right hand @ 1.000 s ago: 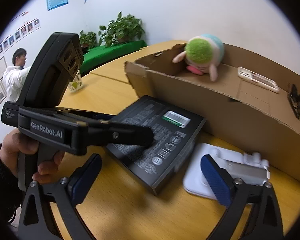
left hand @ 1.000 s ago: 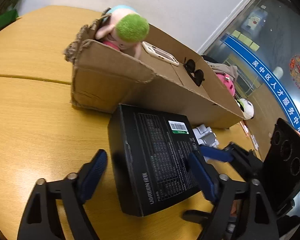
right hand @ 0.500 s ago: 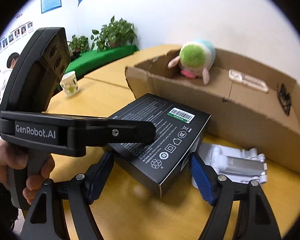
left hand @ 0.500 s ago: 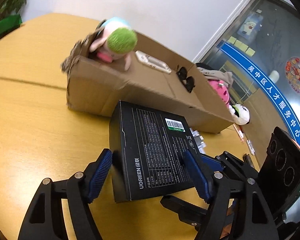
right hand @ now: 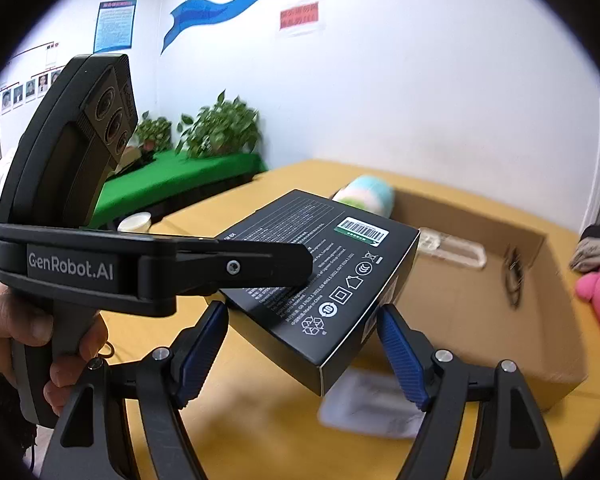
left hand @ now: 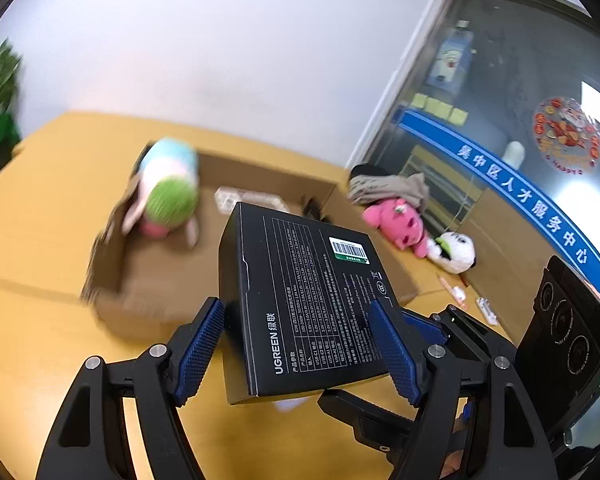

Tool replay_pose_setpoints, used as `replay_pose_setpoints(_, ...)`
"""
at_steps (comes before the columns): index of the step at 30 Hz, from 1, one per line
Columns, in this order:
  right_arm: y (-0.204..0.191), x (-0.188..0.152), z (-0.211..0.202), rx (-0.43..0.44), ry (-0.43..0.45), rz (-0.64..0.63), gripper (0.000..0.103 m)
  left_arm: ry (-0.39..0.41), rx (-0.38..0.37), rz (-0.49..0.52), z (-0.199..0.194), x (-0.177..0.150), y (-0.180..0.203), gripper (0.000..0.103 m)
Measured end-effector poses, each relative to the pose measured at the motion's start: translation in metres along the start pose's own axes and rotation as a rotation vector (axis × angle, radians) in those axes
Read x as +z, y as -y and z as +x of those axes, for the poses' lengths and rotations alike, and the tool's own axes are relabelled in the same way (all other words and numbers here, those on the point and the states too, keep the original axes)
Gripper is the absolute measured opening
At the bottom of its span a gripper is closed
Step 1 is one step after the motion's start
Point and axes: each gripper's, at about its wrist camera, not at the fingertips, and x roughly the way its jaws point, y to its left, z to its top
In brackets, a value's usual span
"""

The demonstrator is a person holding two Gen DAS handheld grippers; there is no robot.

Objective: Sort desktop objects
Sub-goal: 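Lift the black box with the left gripper and carry it over the cardboard box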

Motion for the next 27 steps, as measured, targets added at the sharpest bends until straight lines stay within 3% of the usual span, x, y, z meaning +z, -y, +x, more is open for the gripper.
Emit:
replay_pose_setpoints(6, 0.042, 0.054, -0.013, -0.051, 0.059, -0.022, 0.077, 0.047, -0.027, 0.084, 0.019, 0.069, 0.035, 0.078)
replay_pose_setpoints(15, 0.103, 0.132, 0.003, -0.079, 0.047, -0.047, 0.077, 0.035, -0.033, 0.098, 0.066, 0.161, 0.042, 0.078)
replay_pose_setpoints(20, 0.137, 0.146, 0.042, -0.052, -0.033, -0.017, 0.077, -0.045, 0.002, 0.065, 0.113, 0.176, 0.022, 0.078)
replay_pose_setpoints(27, 0.171, 0.116, 0.108, 0.013, -0.17, 0.07, 0.077, -0.189, 0.022, -0.037, 0.185, 0.156, -0.021, 0.078)
